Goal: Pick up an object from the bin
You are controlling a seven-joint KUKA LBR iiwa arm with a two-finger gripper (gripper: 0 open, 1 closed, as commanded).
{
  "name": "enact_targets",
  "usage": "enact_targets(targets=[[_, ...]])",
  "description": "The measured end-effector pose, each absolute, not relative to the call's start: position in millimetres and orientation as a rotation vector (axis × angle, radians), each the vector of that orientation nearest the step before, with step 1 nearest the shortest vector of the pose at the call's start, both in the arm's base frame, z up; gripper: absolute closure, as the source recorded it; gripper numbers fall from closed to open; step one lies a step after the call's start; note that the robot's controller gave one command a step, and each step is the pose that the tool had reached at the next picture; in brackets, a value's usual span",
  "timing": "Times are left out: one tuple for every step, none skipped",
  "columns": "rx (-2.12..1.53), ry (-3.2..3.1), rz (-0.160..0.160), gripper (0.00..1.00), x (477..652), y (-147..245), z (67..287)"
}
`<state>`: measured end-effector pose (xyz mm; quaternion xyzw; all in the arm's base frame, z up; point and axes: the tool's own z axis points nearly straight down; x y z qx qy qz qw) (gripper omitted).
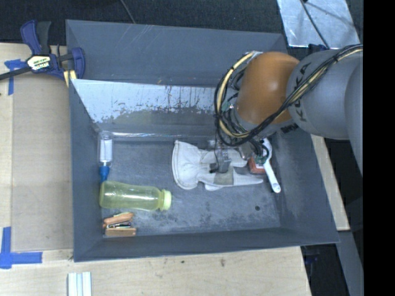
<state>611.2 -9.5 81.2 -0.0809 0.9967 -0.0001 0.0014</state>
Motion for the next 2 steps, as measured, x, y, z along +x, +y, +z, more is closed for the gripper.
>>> enact_targets(targets=[[-0.254,3.129,0.0,1.0,611.2,-9.5,81.2],[-0.309,3.121,-0.001,1.0,605.8,-9.7,231.8]])
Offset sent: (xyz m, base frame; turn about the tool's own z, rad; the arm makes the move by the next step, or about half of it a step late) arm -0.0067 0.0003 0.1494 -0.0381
